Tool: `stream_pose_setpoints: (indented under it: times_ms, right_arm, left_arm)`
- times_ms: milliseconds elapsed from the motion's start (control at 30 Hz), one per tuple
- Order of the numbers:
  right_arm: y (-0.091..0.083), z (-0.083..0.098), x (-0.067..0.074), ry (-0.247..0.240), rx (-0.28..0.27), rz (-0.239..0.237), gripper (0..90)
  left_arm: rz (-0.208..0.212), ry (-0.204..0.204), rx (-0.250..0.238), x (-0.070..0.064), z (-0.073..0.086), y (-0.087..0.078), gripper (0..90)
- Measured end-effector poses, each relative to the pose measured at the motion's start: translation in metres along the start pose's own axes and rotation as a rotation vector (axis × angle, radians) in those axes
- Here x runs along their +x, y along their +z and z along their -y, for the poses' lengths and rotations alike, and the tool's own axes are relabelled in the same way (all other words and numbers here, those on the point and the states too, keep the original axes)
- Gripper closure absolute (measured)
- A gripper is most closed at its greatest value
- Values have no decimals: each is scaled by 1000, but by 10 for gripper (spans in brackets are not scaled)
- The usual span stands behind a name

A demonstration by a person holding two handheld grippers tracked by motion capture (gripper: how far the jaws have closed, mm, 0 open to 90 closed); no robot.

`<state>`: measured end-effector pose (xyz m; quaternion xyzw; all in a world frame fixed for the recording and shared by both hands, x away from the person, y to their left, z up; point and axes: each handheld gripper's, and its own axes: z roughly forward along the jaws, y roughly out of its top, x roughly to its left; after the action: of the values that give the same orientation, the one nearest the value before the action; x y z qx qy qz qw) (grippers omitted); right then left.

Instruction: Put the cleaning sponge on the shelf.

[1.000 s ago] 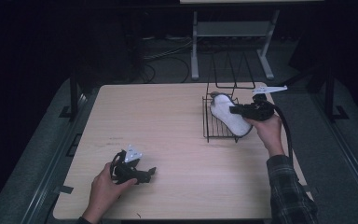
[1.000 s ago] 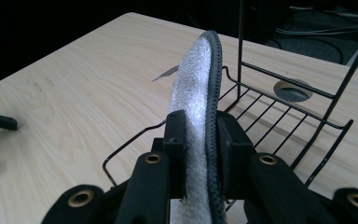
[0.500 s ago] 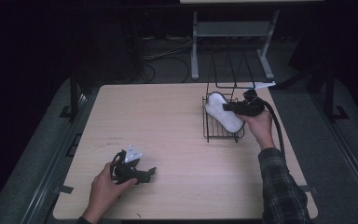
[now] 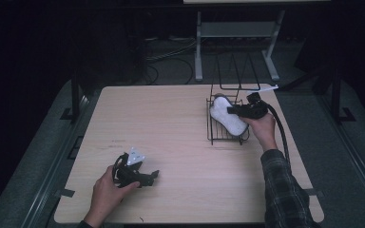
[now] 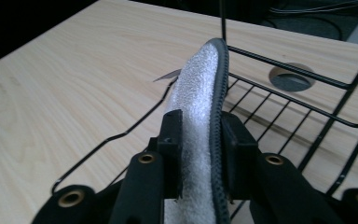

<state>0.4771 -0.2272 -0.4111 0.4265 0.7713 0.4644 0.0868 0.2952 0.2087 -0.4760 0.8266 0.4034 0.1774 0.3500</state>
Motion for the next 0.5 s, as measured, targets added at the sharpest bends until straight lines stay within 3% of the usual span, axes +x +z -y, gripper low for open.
stream_pose_setpoints:
  times_ms: [333,500]
  right_arm:
    - [5,3,-5,-6,13,43,623]
    - [5,4,-7,-6,24,77,518]
  left_arm:
    - [0,0,0,0,0,0,124]
    - [0,-1,0,0,0,0,124]
